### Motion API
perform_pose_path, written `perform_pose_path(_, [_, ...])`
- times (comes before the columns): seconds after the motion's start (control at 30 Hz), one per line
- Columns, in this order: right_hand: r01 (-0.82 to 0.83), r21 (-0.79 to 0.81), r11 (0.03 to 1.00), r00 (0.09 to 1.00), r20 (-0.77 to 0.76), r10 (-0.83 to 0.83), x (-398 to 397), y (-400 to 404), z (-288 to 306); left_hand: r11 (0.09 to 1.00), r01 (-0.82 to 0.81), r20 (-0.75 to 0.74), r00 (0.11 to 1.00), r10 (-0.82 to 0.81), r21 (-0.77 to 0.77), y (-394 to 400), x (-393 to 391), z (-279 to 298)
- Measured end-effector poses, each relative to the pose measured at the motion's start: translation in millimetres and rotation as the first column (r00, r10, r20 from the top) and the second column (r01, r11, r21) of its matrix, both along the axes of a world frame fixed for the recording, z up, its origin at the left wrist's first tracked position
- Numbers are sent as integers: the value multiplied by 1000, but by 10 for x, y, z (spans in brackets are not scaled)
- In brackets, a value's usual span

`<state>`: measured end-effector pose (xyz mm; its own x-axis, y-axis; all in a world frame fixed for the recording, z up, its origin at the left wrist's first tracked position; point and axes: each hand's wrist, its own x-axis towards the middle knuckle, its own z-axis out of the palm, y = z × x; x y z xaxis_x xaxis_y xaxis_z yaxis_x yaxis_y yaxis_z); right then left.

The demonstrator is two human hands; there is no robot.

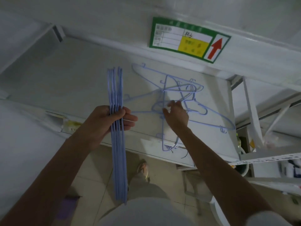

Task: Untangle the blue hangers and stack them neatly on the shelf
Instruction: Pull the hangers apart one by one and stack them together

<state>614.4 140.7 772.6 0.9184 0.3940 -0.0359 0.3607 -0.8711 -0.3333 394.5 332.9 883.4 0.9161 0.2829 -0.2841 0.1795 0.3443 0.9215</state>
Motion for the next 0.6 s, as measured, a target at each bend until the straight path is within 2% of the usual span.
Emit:
perform_pose_path(0.03, [-93, -66, 993, 994, 51, 97, 72, 66, -66, 1000, 2, -15, 1000, -2, 14, 18, 30, -14])
perform_pose_path(0.1, [-184, -184, 965, 979, 57, 197, 175, 166, -175, 1000, -5, -34, 999, 6, 21, 53, 65, -45])
perform_pose_path(0.27, [-222, -261, 939, 948, 166, 271, 232, 356, -299, 1000, -9, -36, 999, 8, -23, 172, 101, -135])
perform_pose_path(0.43, [-195, -328, 925, 948, 179, 263, 269, 503, -199, 997, -18, -64, 998, 14, -74, 266, 42, -225])
perform_pose_path(0.53, [-143, -282, 949, 953, 219, 208, 243, 517, 79, 992, 4, -42, 999, -9, -125, 334, -63, -242])
perform_pose_path(0.6, [-58, -198, 979, 972, 214, 101, 221, 415, 259, 992, 45, -37, 998, -50, -119, 401, -119, -247])
